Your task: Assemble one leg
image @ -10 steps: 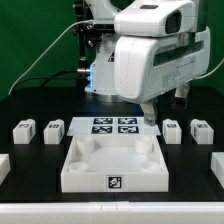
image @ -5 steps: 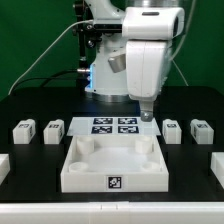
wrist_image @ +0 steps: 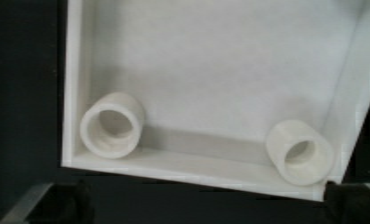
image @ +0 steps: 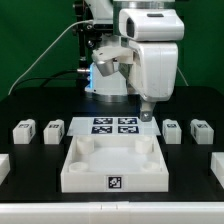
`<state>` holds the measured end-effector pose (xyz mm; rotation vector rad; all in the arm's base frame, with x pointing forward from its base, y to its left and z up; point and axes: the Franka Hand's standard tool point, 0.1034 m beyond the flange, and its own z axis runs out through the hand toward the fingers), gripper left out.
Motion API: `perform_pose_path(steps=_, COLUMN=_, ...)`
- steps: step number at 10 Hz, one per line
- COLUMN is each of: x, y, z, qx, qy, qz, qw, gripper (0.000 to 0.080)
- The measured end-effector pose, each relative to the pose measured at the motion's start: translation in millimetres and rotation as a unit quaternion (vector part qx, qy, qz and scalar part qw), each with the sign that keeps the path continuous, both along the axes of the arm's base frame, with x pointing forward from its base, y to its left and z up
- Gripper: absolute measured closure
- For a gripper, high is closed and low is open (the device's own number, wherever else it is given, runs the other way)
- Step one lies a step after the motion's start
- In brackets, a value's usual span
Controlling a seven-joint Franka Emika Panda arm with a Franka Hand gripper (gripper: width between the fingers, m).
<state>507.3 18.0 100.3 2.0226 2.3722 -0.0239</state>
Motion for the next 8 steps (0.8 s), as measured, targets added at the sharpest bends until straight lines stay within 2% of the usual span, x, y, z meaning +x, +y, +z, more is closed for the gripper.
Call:
perform_pose_path(steps=2, x=-53.5, y=-25.4, z=-29.9, qx=0.003, qy=0.017, qz=-0.008, qw=1.0, gripper=0.015)
perform_pose_path(steps=3, x=-75.8, y=-32.2, z=-42.8, qx=0.006, qy=0.026, qz=-0.02, qw=0.999, gripper=0.015)
perform_pose_path(steps=4, x=-87.1, y=-33.8, z=-55.0, qx=0.009, qy=0.033, qz=-0.024, qw=0.999, gripper=0.015)
perform_pose_path(steps=6, x=-92.1, y=-39.5, z=-80.6, qx=0.016, qy=0.043, qz=-0.035, qw=0.998, gripper=0.015)
perform_pose_path(steps=8, x=-88.3, y=-38.8, z=-91.2, qx=0.018, qy=0.049, qz=-0.037, qw=0.998, gripper=0.015)
